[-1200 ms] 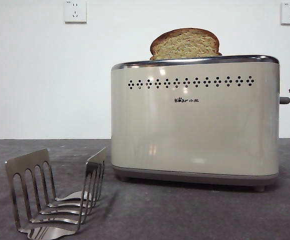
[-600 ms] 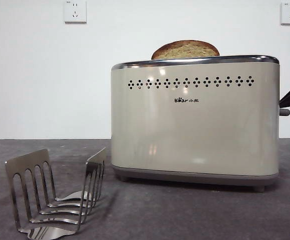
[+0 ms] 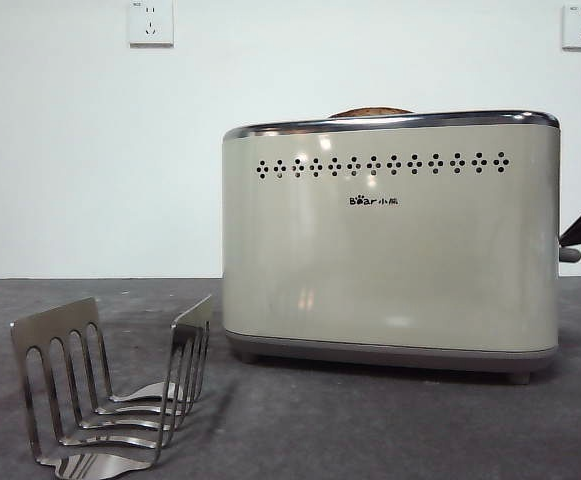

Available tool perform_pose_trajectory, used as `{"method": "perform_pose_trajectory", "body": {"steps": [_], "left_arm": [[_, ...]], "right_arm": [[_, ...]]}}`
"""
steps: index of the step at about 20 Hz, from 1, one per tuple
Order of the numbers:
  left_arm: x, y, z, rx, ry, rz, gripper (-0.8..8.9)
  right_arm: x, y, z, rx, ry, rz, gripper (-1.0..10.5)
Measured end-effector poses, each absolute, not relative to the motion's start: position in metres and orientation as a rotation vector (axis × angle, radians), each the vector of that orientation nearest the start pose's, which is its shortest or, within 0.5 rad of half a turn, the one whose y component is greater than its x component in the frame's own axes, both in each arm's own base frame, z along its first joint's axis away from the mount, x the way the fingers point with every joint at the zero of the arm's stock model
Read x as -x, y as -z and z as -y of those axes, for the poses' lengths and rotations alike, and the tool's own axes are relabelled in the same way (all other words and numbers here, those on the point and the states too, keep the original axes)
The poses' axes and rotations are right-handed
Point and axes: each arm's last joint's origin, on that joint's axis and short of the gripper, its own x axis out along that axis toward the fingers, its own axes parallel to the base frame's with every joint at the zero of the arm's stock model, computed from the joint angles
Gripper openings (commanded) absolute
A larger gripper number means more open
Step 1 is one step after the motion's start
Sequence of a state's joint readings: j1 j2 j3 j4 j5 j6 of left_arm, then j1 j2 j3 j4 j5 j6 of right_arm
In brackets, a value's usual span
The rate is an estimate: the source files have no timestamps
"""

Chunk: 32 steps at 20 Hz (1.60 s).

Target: Pick up a slice of bread from the rack,put the bread on the toaster,press the button

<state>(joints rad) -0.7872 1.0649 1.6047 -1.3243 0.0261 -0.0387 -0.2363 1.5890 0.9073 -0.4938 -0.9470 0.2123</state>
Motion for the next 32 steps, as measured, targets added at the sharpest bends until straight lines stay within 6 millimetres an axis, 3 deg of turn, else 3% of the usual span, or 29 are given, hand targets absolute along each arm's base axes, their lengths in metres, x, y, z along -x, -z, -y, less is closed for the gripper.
{"method": "perform_pose_trajectory", "body": {"steps": [9,19,32], "left_arm": [[-0.098,-0.444,0.1,-0.264,0.755,-0.762,-0.06],[-0.098,-0.444,0.1,-0.264,0.755,-0.762,-0.06],[-0.098,-0.444,0.1,-0.264,0.755,-0.762,-0.06]], "right_arm": [[-0.291,-0.163,0.047,-0.907,-0.517,-1.147,-0.1],[-0.291,-0.162,0.047,-0.904,-0.514,-1.156,-0.1],[-0.295,-0.189,0.048,-0.851,-0.452,-1.169,-0.1]]}}
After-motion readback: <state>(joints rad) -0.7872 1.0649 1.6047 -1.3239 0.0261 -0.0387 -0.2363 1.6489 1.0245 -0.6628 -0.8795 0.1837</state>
